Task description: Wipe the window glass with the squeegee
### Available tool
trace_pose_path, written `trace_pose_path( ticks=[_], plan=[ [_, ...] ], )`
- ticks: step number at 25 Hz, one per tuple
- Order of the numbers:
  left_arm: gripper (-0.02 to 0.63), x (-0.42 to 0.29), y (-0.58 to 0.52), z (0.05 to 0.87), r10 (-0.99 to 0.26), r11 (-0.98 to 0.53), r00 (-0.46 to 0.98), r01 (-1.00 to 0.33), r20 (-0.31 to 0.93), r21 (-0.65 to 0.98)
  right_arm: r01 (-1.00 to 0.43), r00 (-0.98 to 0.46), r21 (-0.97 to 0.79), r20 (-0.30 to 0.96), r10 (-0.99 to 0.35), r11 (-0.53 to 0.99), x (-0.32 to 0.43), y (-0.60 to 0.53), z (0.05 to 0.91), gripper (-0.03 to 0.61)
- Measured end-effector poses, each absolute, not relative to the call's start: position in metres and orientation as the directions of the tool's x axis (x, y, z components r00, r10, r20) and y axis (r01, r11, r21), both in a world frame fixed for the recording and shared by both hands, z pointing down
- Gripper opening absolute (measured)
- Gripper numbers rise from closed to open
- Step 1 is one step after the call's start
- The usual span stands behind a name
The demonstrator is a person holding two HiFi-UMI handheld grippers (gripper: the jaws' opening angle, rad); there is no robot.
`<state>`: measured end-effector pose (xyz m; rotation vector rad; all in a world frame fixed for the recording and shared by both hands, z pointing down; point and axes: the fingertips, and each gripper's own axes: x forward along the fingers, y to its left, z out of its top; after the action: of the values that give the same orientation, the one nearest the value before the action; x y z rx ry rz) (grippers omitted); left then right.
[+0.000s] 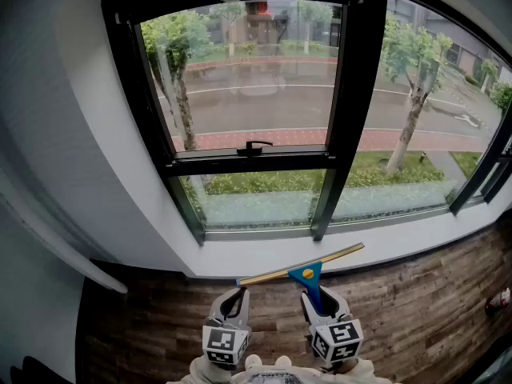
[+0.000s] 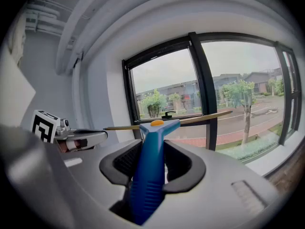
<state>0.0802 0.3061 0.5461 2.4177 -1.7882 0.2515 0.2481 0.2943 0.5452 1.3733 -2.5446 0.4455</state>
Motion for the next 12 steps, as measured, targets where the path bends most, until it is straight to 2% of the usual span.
trace_pose_path(
  ticks=[12],
  plan=[
    [0.0, 0.102, 0.294, 0.531, -0.942, -0.291, 0.285, -0.957, 0.178, -0.01, -0.842, -0.54, -0.165, 0.281, -0.794, 0.514, 0.274, 0.284, 0.534, 0.146]
  ],
)
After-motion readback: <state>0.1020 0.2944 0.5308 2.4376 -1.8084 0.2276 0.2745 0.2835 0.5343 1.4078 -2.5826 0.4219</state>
